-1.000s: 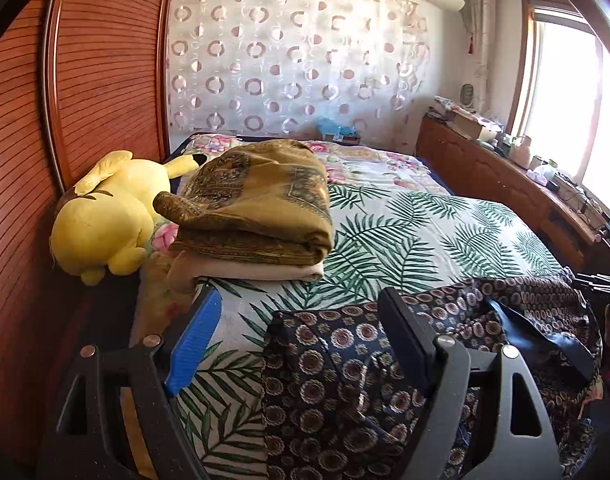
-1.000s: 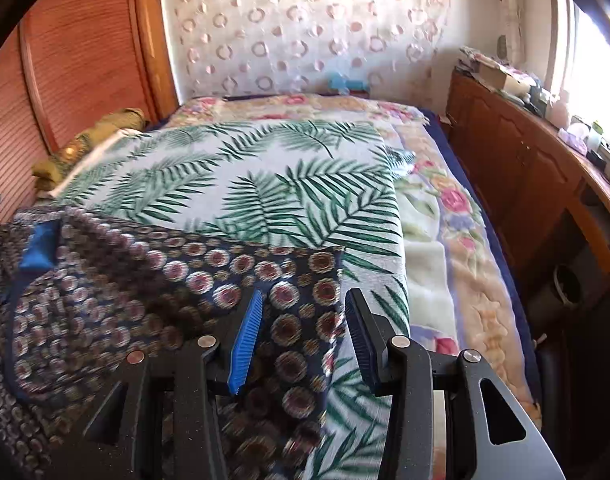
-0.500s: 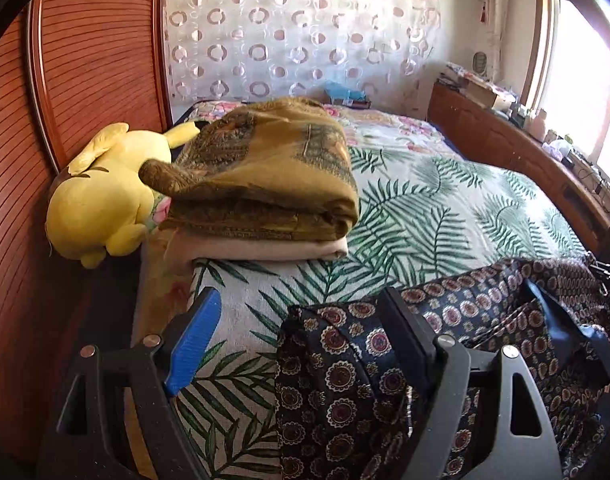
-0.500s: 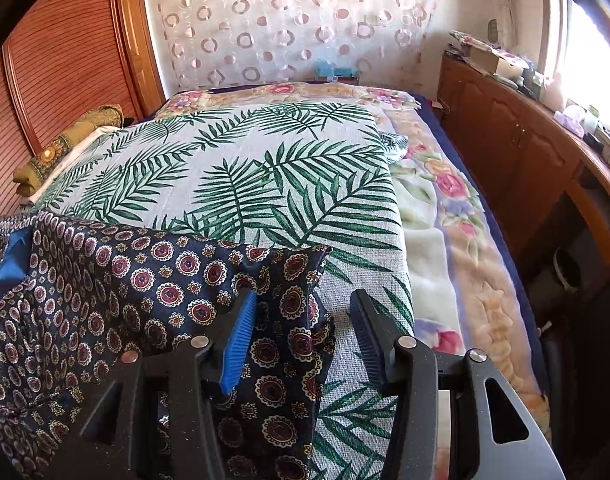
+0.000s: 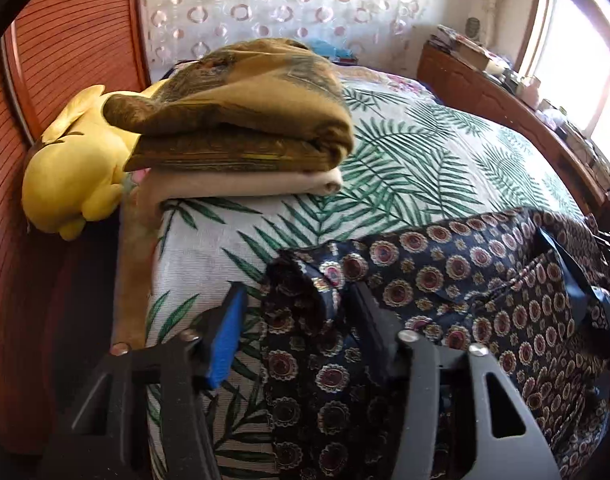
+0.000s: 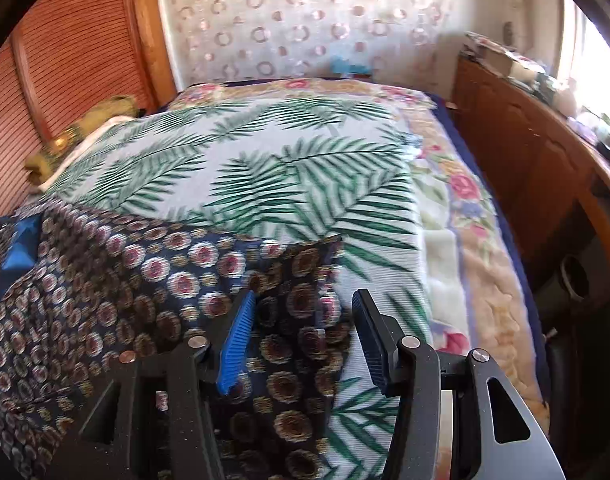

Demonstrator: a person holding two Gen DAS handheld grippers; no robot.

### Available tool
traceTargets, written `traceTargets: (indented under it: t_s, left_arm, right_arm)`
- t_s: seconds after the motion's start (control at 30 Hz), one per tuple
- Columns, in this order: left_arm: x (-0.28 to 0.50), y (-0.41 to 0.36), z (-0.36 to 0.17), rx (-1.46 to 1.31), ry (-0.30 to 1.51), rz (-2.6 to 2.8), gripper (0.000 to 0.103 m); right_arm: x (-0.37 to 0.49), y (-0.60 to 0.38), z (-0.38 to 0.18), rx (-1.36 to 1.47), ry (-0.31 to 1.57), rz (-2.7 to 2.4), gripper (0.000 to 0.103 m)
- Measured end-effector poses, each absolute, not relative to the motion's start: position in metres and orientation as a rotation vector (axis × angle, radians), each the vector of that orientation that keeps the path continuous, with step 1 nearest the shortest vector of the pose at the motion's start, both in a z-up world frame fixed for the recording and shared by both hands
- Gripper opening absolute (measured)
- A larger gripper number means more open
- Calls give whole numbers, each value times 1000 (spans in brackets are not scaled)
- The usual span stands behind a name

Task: Fold small clothes

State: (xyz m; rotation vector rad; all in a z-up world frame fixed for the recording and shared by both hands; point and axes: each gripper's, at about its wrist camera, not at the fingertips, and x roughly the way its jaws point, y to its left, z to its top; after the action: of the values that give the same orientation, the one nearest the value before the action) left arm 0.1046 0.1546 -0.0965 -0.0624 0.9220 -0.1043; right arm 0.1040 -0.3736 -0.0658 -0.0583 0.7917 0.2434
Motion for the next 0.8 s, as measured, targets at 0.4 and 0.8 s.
traceTargets:
  t_s: [0.4,0.8]
  left_arm:
    - [100,150,-86,-109,904,-192,3]
    - [32,108,75,-17,481,-310,3]
  right_arm:
    - [87,-370,-56,-20,767,330,8]
    - [9,-391,68,-15,431,317,7]
